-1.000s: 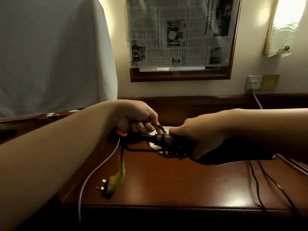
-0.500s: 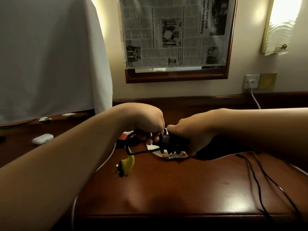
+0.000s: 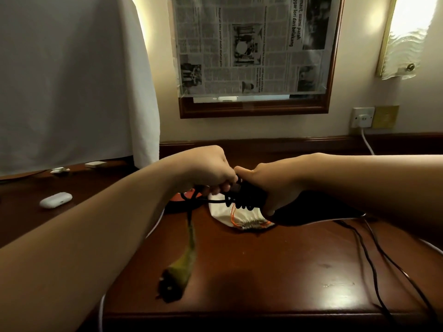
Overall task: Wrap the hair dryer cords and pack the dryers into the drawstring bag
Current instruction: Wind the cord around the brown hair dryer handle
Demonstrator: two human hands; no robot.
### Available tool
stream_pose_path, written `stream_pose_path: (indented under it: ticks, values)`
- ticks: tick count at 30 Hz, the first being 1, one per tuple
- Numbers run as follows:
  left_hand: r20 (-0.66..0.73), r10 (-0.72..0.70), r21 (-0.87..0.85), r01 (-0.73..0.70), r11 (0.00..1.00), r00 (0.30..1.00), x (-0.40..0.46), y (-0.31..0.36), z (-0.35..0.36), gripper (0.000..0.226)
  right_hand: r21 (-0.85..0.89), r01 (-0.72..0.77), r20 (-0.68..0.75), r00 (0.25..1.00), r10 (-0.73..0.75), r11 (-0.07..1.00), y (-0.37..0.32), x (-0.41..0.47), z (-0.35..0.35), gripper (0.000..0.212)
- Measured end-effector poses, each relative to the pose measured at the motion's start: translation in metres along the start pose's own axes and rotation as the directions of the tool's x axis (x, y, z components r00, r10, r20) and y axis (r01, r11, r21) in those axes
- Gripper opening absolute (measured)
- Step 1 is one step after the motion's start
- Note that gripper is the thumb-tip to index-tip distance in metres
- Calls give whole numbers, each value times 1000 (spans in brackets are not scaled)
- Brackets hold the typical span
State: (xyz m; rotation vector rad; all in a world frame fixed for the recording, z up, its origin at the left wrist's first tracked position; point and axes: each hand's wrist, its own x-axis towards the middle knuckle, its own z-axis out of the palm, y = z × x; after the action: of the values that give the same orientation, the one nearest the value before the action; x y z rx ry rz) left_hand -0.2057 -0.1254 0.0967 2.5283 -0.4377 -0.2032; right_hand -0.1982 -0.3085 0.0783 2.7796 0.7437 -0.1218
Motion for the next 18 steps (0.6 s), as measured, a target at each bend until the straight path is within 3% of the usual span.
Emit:
stream_pose_path:
  ticks: [3,6,8,10,12,14,18]
  values:
    - [-64,66,-218,-79,973,996,-8,2,9,17,-17,-21,-49,999,20,1000,4,2,-7,102]
    - [-265,159,-313,-241,919,951,-21,-9,32,5,35,-40,-69,997,42,999,11,1,-15,92]
    - [-381,219,-352,-360,864,898,-26,-23,50,10,118,-41,-76,996,51,992,14,-2,-20,94]
    - [-392,262,-407,-422,811,882,-29,-40,64,23,217,-11,-97,995,33,976,18,-5,-25,93]
    - [-299,285,-434,-396,809,911,-23,-60,71,47,264,12,-123,992,22,964,19,-9,-27,93]
    - [-104,265,-502,-280,818,959,-14,-83,77,66,285,25,-138,990,15,958,17,-13,-29,100]
    - [203,325,-548,-168,819,924,14,-121,86,68,420,142,-132,987,-94,896,6,-21,-33,89]
